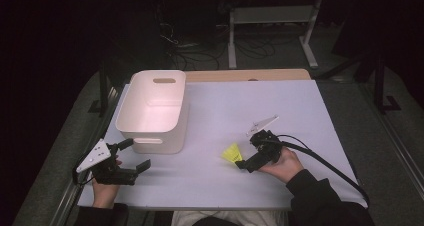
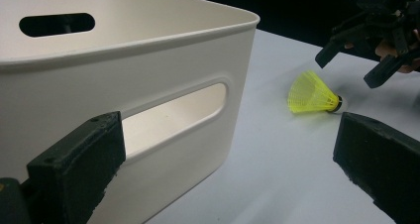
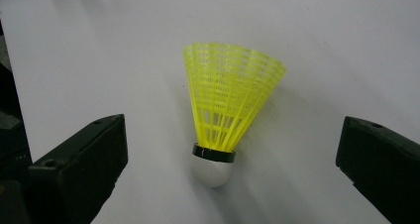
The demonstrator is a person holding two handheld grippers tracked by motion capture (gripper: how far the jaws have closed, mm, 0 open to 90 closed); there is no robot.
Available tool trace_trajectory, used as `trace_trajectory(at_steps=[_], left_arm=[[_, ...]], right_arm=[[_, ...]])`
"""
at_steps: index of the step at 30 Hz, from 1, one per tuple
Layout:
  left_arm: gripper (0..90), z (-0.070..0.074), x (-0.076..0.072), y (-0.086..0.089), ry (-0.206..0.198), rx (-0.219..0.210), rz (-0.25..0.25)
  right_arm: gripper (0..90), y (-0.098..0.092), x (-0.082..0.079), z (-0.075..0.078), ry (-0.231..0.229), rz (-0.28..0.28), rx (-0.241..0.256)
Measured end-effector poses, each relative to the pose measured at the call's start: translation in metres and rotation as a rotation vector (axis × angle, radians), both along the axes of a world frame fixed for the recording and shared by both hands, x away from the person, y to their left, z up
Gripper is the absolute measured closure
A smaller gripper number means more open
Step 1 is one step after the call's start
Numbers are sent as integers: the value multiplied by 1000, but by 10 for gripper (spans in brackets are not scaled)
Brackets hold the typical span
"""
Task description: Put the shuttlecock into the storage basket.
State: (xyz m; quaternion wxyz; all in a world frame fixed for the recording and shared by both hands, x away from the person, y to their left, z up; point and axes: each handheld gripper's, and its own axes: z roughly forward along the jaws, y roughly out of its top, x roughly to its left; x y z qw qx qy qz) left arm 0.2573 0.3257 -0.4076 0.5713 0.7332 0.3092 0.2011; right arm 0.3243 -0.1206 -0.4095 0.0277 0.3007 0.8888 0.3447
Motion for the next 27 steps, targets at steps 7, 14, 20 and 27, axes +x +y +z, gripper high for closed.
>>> trace_trajectory(at_steps=[7,14,20,27], left_arm=[[0,0,0,0,1,-1,-2],[0,0,0,0,0,-1,-2],[0,0,0,0,0,-1,-2],[0,0,0,0,0,-1,-3]], right_arm=[[0,3,1,-9,24,-11,-29],[19,4,1,-12,51,-6,-28],[86,6,1,-17,72,-1,-49],[187,7,-1,-19,87,14,-62]])
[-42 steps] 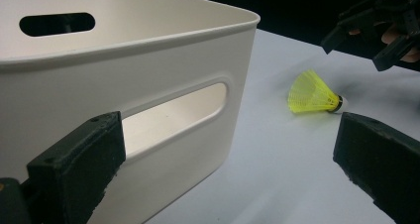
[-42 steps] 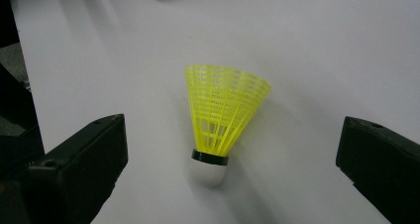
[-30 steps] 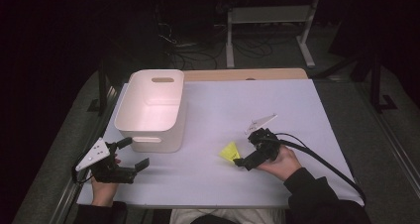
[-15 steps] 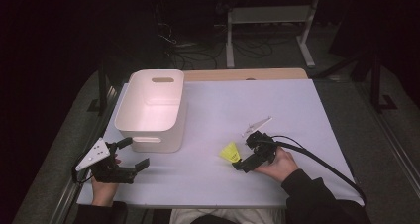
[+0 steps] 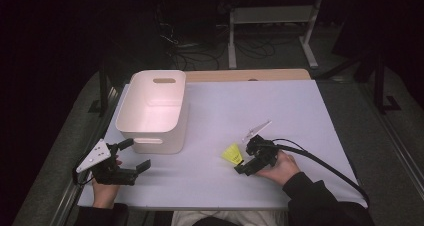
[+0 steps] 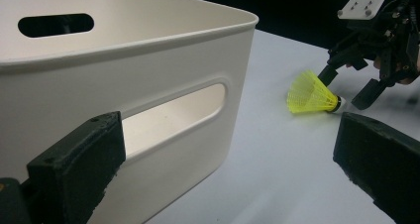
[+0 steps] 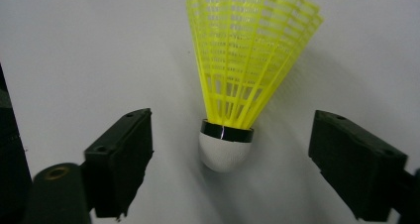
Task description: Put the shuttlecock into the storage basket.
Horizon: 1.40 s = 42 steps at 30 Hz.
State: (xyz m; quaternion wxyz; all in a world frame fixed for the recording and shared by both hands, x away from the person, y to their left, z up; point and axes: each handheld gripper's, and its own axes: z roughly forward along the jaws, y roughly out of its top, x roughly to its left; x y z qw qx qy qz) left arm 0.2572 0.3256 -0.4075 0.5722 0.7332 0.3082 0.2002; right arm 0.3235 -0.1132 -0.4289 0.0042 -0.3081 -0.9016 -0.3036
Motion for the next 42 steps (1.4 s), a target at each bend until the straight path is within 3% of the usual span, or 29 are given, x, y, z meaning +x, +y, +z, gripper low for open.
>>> trace_trajectory(at_steps=[12,13,24,33,42], left_arm=[[0,0,0,0,0,-1,0],[0,0,0,0,0,-1,0],[0,0,0,0,0,-1,0],[0,0,0,0,-1,0,-1],[0,0,0,0,1,0,-1]], right_arm=[[339,1,0,-4,8,5,-25],[390,2,0,-5,10,8,-24],[614,2,1,-7,24,12,-14],[628,0,0,1,3,13,7],[631,-11,-5,27,-86,41,41]])
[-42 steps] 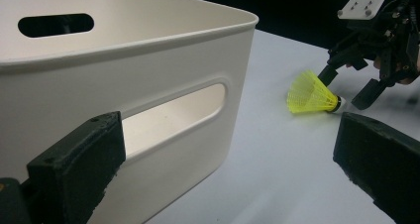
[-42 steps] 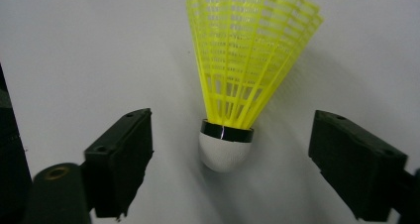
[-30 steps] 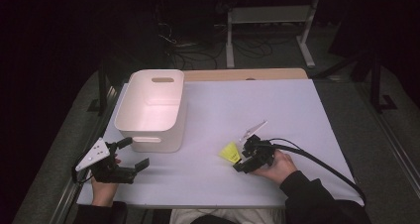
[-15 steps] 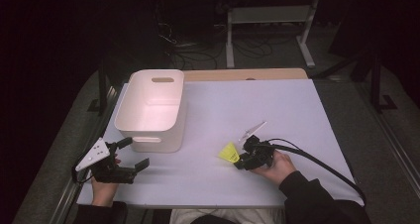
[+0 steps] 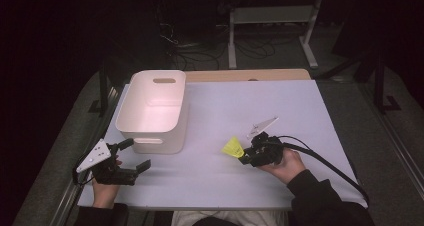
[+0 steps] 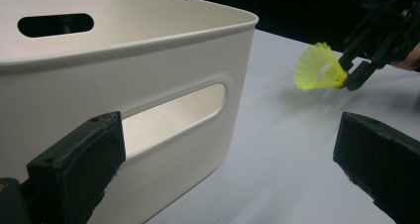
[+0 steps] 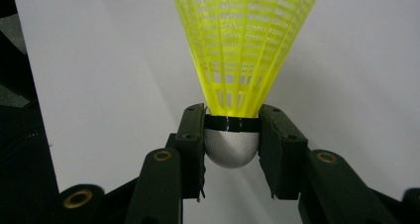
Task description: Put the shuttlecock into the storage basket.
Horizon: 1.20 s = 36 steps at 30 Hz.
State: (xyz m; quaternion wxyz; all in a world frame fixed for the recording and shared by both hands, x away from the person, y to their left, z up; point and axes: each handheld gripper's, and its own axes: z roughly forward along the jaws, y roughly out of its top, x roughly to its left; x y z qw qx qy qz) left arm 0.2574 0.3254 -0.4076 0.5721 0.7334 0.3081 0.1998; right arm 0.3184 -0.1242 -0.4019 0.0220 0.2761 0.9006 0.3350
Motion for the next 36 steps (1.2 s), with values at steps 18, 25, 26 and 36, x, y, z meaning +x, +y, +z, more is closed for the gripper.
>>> trace_trajectory(at_steps=[18,25,26,36], left_arm=[[0,0,0,0,-1,1,1],[0,0,0,0,-2,0,1],[0,0,0,0,-2,0,1],[0,0,0,0,-2,1,1]], right_arm=[[633,-20,-9,44,-105,5,69],[634,-15,-7,68,-143,27,79],[634,-15,-7,68,-143,27,79],[633,-3,-1,81,-159,48,72]])
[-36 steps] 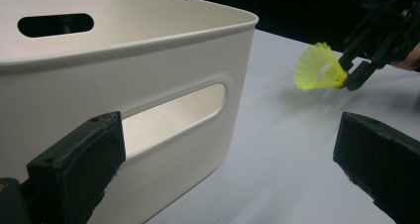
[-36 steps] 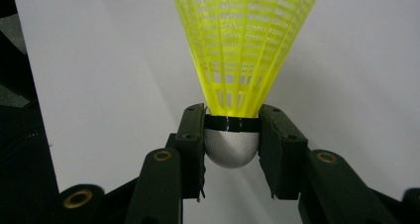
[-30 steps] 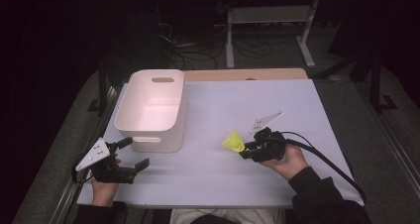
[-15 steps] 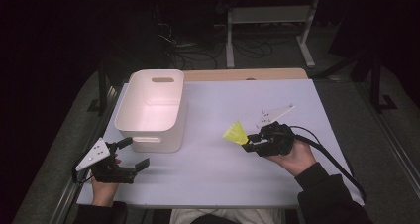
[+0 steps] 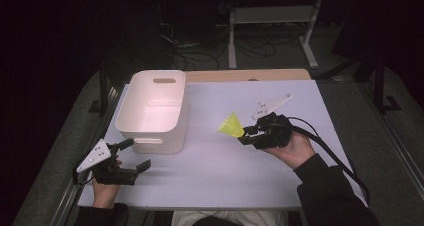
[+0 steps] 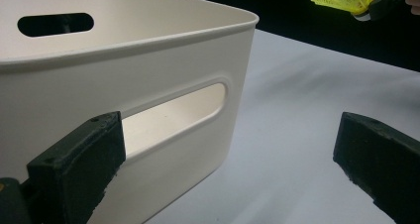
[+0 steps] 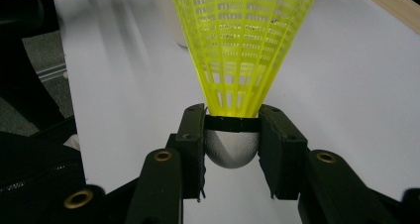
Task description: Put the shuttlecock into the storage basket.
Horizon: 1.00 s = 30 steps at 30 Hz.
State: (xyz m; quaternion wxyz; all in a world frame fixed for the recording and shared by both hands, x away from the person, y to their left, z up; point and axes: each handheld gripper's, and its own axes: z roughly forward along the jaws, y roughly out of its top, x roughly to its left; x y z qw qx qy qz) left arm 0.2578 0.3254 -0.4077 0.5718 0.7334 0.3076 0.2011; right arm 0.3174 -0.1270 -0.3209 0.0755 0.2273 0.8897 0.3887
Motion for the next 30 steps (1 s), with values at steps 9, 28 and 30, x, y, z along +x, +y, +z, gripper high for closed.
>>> trace_trajectory(at_steps=[9,28,30], left_arm=[[0,0,0,0,0,2,1],[0,0,0,0,1,2,1],[0,0,0,0,0,3,1]], right_arm=[[633,6,6,7,-6,12,-1],[633,25,19,25,-19,45,-18],[633,26,21,28,-22,48,-19]])
